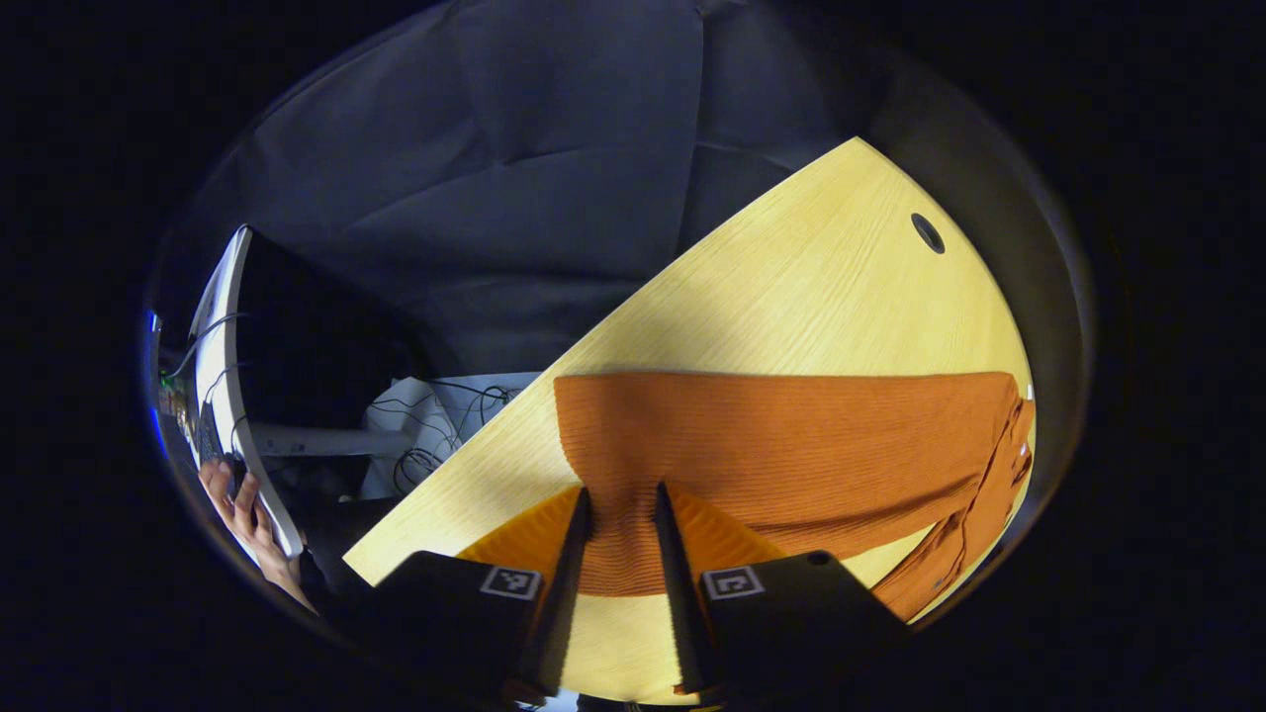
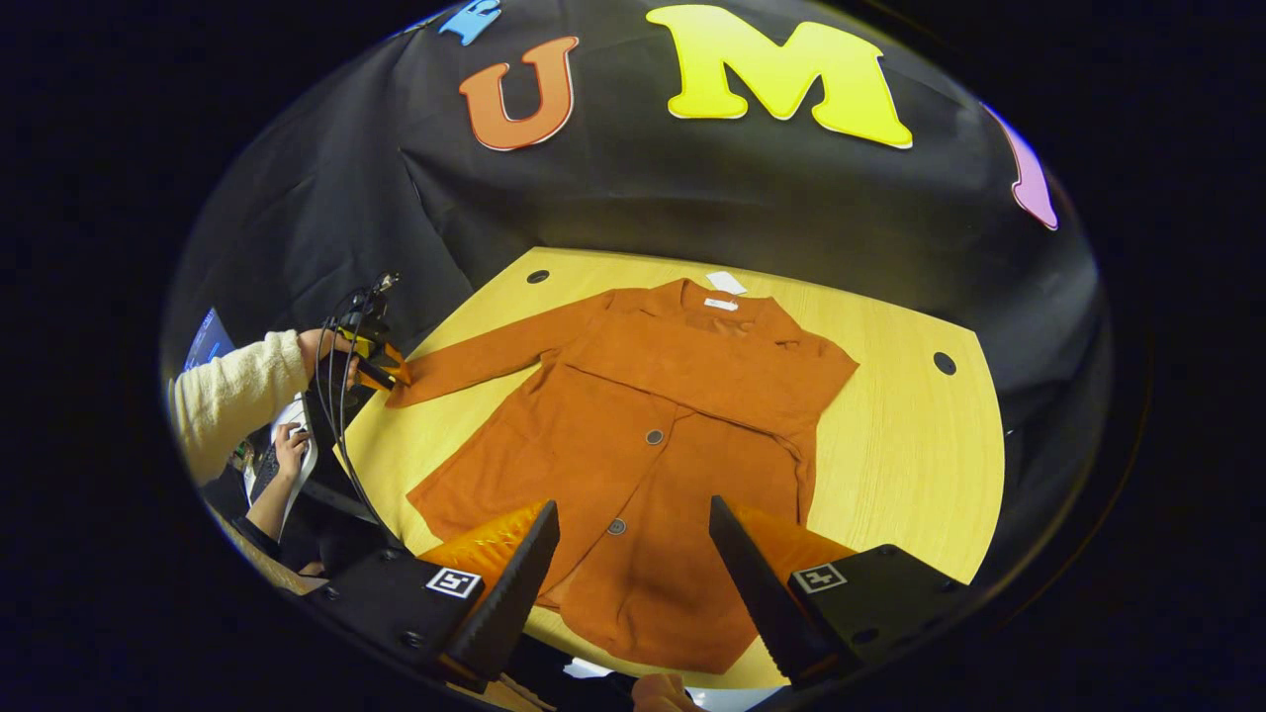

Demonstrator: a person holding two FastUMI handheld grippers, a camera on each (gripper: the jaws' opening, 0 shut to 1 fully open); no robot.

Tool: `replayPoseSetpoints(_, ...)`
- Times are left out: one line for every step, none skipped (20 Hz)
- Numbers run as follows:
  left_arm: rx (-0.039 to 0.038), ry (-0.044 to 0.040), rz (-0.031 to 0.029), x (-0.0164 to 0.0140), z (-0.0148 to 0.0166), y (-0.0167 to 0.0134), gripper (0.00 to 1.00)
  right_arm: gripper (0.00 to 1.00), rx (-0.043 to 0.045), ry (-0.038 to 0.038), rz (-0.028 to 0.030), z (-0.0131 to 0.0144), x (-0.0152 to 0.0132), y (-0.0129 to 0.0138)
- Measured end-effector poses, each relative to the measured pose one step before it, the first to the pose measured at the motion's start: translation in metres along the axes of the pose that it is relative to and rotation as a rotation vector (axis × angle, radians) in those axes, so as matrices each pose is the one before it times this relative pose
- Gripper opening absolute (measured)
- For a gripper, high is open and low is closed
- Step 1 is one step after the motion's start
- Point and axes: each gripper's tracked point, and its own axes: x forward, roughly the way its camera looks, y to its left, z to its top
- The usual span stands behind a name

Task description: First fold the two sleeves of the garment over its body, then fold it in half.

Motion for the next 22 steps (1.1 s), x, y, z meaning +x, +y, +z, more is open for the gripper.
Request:
replayPoseSetpoints(0.01508, -0.00765, -0.01491, 0.00126, 0.00226, -0.00178, 0.39, 0.98, 0.01083, -0.00350, -0.00248, -0.00038, -0.00101, -0.00365)
replayPoseSetpoints(-0.00326, -0.00773, -0.01129, 0.00093, 0.00134, -0.00207, 0.31, 0.98, 0.01358, -0.00455, 0.00128, -0.00080, -0.00015, -0.00302)
replayPoseSetpoints(-0.01208, 0.00129, -0.00123, 0.00006, 0.00060, -0.00156, 0.14, 0.98, 0.01250, -0.00252, -0.00097, 0.00008, 0.00006, -0.00306)
replayPoseSetpoints(0.00243, -0.00025, -0.00053, -0.00070, 0.00022, 0.00019, 0.06, 0.98, 0.00811, -0.00347, 0.00148, -0.00074, -0.00095, -0.00306)
replayPoseSetpoints(0.00751, -0.00081, -0.00112, -0.00048, -0.00002, -0.00037, 0.05, 0.98, 0.00320, -0.00448, -0.00009, 0.00077, -0.00105, -0.00313)
replayPoseSetpoints(0.00124, 0.00163, -0.00044, -0.00014, -0.00093, -0.00090, 0.04, 0.98, -0.00009, -0.00504, 0.00241, 0.00034, -0.00091, -0.00328)
replayPoseSetpoints(-0.00641, 0.00416, 0.01353, -0.00073, -0.00124, 0.00229, 0.04, 0.98, -0.00118, -0.00257, 0.00516, 0.00038, -0.00045, -0.00241)
replayPoseSetpoints(-0.02001, -0.00090, 0.00116, -0.00258, -0.00092, 0.00019, 0.03, 0.98, -0.00120, -0.00282, 0.00413, 0.00019, -0.00030, -0.00247)
replayPoseSetpoints(-0.00507, -0.00474, 0.00160, -0.00259, 0.00044, -0.00238, 0.03, 0.98, -0.00089, -0.00382, 0.00078, 0.00075, -0.00111, -0.00301)
replayPoseSetpoints(0.01204, -0.01471, 0.00590, -0.00436, 0.00256, 0.00142, 0.03, 0.98, 0.00140, -0.00463, 0.00201, 0.00063, -0.00084, -0.00264)
replayPoseSetpoints(0.01313, -0.01557, 0.00422, -0.00441, 0.00379, -0.00133, 0.03, 0.98, 0.00254, -0.00022, 0.00197, 0.00036, 0.00125, -0.00277)
replayPoseSetpoints(0.01083, -0.01576, -0.00391, -0.00447, 0.00356, -0.00445, 0.03, 0.98, 0.00229, 0.00001, 0.00418, -0.00044, 0.00062, -0.00211)
replayPoseSetpoints(0.00361, -0.01172, -0.00750, -0.00744, 0.00347, -0.00729, 0.03, 0.98, 0.00249, 0.00015, 0.00459, -0.00089, -0.00046, -0.00117)
replayPoseSetpoints(0.00435, -0.01416, -0.01409, -0.00769, 0.00356, -0.00802, 0.03, 0.98, -0.00030, 0.00104, 0.00426, 0.00012, 0.00087, -0.00158)
replayPoseSetpoints(0.00389, -0.01913, -0.01378, -0.00872, 0.00590, -0.01093, 0.03, 0.98, -0.00142, -0.00135, 0.00424, -0.00040, 0.00089, -0.00177)
replayPoseSetpoints(0.00763, -0.01332, -0.01206, -0.00734, 0.00369, -0.00779, 0.03, 0.98, -0.00009, -0.00081, 0.00429, 0.00032, 0.00090, -0.00110)
replayPoseSetpoints(0.01163, -0.01779, -0.01407, -0.00829, 0.00566, -0.01165, 0.03, 0.98, 0.00086, -0.00147, 0.00887, -0.00032, 0.00100, -0.00077)
replayPoseSetpoints(0.01053, -0.01441, -0.01430, -0.00652, 0.00241, -0.01144, 0.03, 0.98, -0.00053, -0.00212, 0.00450, 0.00065, 0.00081, -0.00066)
replayPoseSetpoints(0.00547, -0.01116, -0.02013, -0.00649, 0.00238, -0.01513, 0.03, 0.98, -0.00100, -0.00366, 0.00534, 0.00111, 0.00013, -0.00142)
replayPoseSetpoints(0.00641, -0.00910, -0.02073, -0.00559, 0.00177, -0.01610, 0.03, 0.95, 0.00107, -0.00309, 0.00640, 0.00201, 0.00051, -0.00123)
replayPoseSetpoints(0.01301, -0.00687, -0.01809, -0.00534, 0.00032, -0.01714, 0.03, 0.98, -0.00032, -0.00321, 0.00394, 0.00095, 0.00027, -0.00234)
replayPoseSetpoints(0.02249, -0.00881, -0.01288, -0.00577, 0.00209, -0.01815, 0.03, 0.98, -0.00120, -0.00396, 0.00197, 0.00147, -0.00057, -0.00375)
